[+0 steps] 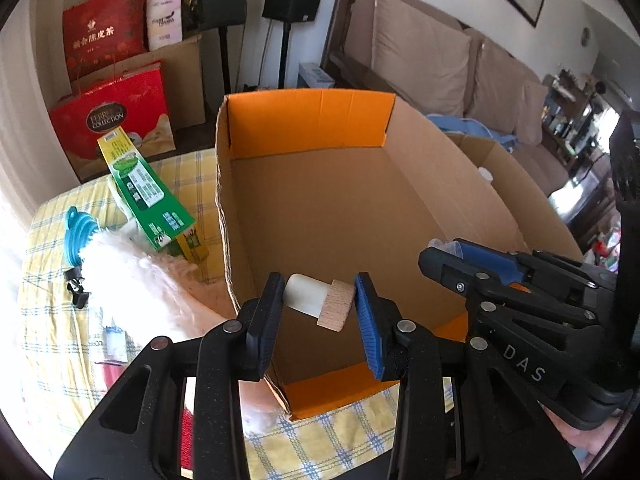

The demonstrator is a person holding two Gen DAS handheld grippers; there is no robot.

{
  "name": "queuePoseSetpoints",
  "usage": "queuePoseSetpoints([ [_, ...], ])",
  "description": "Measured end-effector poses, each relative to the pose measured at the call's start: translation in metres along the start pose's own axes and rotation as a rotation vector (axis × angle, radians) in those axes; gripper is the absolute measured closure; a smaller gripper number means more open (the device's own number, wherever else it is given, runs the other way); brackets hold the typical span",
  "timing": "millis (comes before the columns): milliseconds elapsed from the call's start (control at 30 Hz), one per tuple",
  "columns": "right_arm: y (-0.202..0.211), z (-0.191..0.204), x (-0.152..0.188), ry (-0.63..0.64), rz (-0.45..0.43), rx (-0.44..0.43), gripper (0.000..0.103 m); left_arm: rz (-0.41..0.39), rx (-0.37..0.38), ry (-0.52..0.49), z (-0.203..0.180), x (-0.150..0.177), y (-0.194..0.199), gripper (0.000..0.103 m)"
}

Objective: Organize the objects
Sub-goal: 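Open both tools to drop the cork bottle and cap into the box, then move the right tool back to the white feather duster on the table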

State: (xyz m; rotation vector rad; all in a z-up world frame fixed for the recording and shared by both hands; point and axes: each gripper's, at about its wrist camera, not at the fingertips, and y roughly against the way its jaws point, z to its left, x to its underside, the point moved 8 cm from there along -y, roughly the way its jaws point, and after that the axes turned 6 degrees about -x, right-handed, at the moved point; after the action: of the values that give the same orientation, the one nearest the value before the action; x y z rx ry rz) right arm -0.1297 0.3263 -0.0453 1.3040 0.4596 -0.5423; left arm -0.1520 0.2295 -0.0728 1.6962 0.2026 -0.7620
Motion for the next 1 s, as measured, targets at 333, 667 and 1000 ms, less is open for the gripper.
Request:
queuePoseSetpoints([
  [333,-0.004,-0.009,0.005,-0.035,0.014,0.003,0.069,0.002,0.009,0.05,0.01,0.001,0.001,0.05],
  [667,0.016,-0.003,-0.003,-0.026,-0.038,0.016,0.041,-0.099,-0.012,0.058,0.028,-0.012,0.037,0.012],
  [1000,0.031,0.026,-0.009,0.022,-0.078,-0.016,0.016,-0.137,-0.074,0.098,0.071,-0.013,0.062,0.0],
])
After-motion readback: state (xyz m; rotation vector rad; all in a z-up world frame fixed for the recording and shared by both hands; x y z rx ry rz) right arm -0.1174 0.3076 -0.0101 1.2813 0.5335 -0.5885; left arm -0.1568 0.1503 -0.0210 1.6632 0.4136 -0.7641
